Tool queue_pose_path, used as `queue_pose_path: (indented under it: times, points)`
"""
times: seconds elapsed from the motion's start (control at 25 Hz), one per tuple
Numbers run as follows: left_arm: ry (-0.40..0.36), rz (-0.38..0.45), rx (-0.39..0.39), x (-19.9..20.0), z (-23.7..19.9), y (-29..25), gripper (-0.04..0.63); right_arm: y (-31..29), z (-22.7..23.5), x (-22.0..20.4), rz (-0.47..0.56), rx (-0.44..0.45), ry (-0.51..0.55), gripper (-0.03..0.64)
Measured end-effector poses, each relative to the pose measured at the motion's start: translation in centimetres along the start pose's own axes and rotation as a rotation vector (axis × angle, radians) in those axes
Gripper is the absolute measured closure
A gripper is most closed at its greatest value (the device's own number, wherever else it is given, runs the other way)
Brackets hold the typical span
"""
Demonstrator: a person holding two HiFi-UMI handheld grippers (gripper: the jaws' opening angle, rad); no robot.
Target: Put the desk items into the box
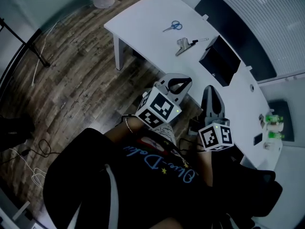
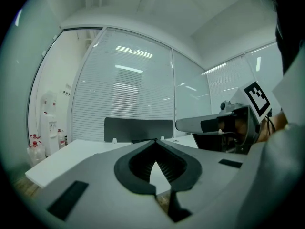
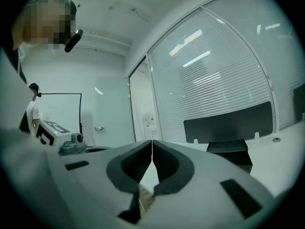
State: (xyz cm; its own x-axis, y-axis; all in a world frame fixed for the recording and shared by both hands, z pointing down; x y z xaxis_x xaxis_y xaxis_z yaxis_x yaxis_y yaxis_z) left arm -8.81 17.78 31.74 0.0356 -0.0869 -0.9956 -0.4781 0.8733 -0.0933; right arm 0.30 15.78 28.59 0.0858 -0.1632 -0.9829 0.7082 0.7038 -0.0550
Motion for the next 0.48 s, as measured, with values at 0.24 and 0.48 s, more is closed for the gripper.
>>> queue_pose_path:
  times: [0.24, 0.48]
  points:
    - [0.005, 0.013, 0.033, 0.4, -1.3, -0.2, 0.586, -1.0, 1.3, 0.0, -0.009, 0.000, -0.009, 0.606]
    - [0.001, -0.003, 0.058, 0.1, -3.0, -0.7, 0.586, -2.8, 1.7, -0.5, -0.017, 0.021, -0.025, 0.606]
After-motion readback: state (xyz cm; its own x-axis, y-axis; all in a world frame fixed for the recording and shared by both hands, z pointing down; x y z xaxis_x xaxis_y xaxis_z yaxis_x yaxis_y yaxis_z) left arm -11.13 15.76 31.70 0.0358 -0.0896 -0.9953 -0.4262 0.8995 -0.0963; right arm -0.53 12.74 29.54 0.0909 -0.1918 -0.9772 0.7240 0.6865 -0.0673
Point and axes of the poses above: the fingertips, and each gripper's own axes: y backward along the fingers, z to its right, x out of its top, the point moved 3 cm from there along y, backward along the fingers, and after that the axes turned 2 degrees about -y, right-handed, at the moved point
